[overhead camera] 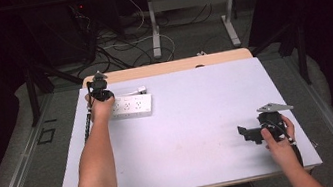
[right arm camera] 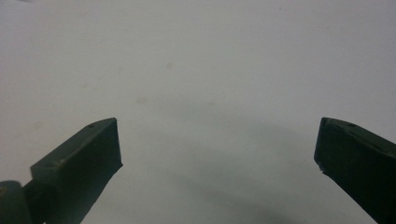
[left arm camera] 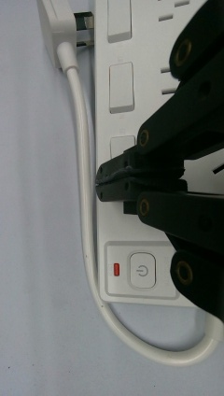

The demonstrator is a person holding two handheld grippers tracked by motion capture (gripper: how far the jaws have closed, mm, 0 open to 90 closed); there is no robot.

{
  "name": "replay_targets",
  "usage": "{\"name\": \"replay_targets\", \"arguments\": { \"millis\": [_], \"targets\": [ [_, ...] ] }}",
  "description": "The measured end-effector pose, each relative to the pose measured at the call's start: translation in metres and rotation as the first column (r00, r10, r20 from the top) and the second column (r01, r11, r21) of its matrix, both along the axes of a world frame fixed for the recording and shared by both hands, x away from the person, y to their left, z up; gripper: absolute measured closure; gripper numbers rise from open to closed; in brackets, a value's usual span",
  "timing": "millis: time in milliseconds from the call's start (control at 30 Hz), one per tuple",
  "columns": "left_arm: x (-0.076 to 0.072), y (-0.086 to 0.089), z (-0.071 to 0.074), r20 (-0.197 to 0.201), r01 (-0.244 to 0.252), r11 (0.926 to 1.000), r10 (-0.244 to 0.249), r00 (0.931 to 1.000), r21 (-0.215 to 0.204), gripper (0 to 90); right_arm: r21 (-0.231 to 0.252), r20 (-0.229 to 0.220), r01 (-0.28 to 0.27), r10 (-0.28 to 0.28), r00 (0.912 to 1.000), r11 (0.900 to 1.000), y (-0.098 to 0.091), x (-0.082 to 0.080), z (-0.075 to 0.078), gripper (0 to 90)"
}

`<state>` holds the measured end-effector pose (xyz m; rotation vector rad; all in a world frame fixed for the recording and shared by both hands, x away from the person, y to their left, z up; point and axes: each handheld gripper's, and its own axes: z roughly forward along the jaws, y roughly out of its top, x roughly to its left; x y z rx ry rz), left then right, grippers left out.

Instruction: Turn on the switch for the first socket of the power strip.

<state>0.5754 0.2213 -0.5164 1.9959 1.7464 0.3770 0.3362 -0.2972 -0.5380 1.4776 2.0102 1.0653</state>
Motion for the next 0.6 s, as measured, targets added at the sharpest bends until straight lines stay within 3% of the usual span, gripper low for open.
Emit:
{"name": "replay_targets", "arguments": {
  "millis": [267,600],
  "targets": [
    [-0.0009,-0.0014,0.0005,0.0,-0.004,0.9999,0.004,1.0,0.015,89.9,0.0,-0.001,0.0,0.0,1.0,1.0,0.0007,-0.0002,0.0001,0.1],
    [-0.0018,-0.0001,0.0001,0.005,-0.017,0.9998,0.017,0.9998,0.014,83.1,0.0,-0.006,0.0,0.0,1.0,1.0,0.0005,0.0002,-0.0005,0.1]
  ]
}}
